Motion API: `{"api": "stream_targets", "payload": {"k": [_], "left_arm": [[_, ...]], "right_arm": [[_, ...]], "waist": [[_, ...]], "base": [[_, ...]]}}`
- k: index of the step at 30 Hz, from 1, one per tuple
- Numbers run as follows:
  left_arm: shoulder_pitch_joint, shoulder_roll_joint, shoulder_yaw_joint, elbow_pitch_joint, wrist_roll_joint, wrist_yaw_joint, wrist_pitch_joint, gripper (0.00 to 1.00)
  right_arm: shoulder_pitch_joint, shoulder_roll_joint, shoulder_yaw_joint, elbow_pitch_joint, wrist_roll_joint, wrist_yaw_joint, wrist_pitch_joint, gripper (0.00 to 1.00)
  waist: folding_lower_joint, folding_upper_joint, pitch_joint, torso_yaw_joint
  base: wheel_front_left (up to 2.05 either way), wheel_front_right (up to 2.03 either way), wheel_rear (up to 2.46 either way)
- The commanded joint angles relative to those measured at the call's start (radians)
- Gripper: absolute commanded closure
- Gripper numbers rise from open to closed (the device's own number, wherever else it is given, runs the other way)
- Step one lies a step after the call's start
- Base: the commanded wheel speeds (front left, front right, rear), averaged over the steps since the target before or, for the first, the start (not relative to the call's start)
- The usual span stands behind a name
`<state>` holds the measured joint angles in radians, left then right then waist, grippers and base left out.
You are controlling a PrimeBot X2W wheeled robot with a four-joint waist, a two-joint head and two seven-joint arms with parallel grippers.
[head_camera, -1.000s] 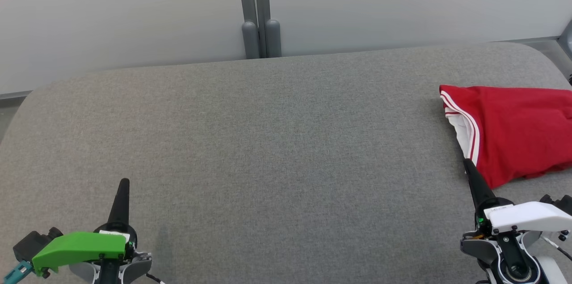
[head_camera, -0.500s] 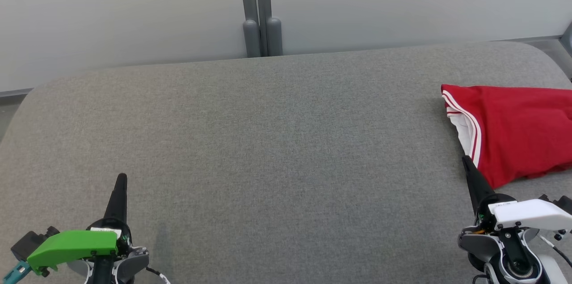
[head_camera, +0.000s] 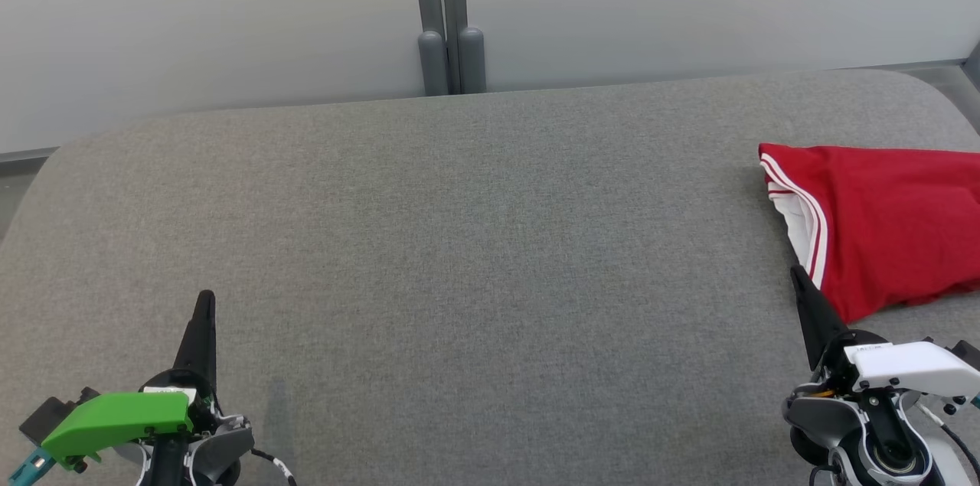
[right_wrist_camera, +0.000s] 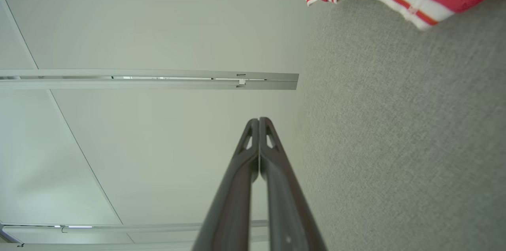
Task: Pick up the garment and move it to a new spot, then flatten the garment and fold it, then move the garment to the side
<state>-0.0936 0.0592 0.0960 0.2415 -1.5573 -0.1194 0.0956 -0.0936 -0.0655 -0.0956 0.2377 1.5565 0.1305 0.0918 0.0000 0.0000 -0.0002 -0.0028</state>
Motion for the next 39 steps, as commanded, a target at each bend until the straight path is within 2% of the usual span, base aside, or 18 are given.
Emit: {"api": "stream_targets", "payload": {"k": [1, 10, 39], "left_arm": [[-0.017, -0.001, 0.008, 0.002, -0.017, -0.007, 0.007, 1.0], [-0.022, -0.01, 0.022, 0.006, -0.06, -0.016, 0.022, 1.0], [-0.021, -0.01, 0.022, 0.005, -0.056, -0.014, 0.022, 1.0]], "right_arm": [[-0.017, 0.005, -0.006, 0.002, 0.02, 0.0, 0.006, 1.0], [-0.018, 0.012, -0.015, 0.009, 0.068, 0.0, 0.02, 1.0], [-0.017, 0.013, -0.017, 0.008, 0.059, 0.0, 0.023, 1.0]], "waist": [[0.0, 0.0, 0.0, 0.0], [0.0, 0.0, 0.003, 0.003], [0.0, 0.0, 0.003, 0.003]], "base": [[0.0, 0.0, 0.0], [0.0, 0.0, 0.0], [0.0, 0.0, 0.0]]}}
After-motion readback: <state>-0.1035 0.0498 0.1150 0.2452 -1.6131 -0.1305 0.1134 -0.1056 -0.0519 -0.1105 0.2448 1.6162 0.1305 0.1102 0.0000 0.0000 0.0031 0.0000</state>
